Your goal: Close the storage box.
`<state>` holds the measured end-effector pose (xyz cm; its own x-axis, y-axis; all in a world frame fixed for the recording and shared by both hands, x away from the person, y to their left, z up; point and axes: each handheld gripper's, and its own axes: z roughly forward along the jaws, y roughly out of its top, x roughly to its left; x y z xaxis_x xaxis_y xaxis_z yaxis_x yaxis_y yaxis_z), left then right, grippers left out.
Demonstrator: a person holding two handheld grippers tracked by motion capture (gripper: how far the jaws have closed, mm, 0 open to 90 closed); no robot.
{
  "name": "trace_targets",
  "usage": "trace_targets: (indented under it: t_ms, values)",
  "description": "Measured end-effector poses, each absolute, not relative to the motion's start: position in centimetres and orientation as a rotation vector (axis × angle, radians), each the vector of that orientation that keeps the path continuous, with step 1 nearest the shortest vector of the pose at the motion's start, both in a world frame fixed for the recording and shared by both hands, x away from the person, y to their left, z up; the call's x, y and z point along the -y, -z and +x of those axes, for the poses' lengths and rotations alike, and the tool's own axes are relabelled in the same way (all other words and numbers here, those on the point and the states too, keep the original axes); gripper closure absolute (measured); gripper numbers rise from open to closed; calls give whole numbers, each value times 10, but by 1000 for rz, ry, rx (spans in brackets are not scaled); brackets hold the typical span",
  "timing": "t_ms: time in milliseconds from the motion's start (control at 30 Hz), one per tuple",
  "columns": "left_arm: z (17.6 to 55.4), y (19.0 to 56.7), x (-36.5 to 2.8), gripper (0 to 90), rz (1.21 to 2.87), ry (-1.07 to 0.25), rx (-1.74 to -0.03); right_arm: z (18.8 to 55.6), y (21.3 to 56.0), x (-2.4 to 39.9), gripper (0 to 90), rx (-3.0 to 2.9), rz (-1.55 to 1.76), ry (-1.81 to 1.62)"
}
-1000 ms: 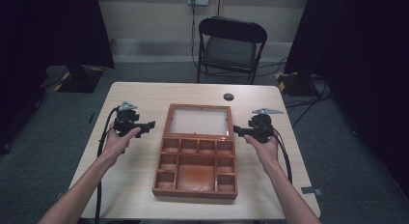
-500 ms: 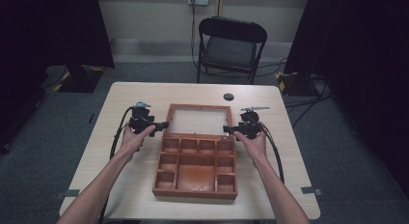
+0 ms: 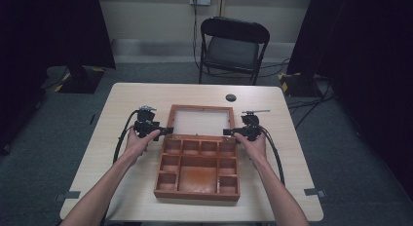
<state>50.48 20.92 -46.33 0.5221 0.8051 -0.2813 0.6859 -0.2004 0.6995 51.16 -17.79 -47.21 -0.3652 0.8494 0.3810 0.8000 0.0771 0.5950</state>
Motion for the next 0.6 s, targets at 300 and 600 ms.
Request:
trace_targets:
  t_ms: [300, 600]
  values:
    - [506, 468, -203, 209, 1952, -184, -1241, 515, 477, 169, 132, -2305, 1761, -1233]
    - [505, 473, -203, 187, 1915, -172, -1259, 519, 484, 160, 124, -2345, 1802, -1326]
